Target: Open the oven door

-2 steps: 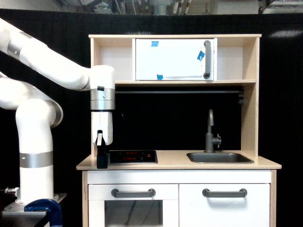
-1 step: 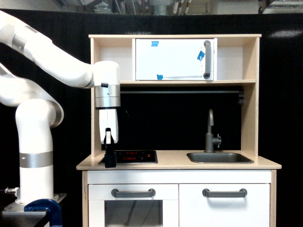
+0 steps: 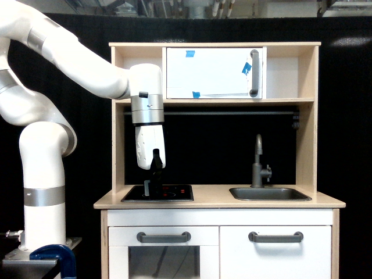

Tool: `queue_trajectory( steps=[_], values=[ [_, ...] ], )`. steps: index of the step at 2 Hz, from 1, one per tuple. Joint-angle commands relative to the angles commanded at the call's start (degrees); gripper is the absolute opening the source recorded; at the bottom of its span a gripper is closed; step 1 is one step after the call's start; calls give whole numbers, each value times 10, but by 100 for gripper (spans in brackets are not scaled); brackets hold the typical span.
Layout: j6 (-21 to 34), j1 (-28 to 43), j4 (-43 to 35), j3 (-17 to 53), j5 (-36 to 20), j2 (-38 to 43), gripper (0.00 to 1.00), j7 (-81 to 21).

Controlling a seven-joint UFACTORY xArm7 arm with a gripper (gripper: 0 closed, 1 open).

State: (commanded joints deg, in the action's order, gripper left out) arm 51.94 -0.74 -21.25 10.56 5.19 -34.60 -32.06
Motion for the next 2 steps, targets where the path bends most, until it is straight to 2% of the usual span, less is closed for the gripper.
queue_trajectory(
  steps=[1, 2],
  values=[
    [-21, 99, -181, 81, -101, 185, 100, -237],
    [79, 138, -376, 112, -243, 328, 100, -511]
  ],
)
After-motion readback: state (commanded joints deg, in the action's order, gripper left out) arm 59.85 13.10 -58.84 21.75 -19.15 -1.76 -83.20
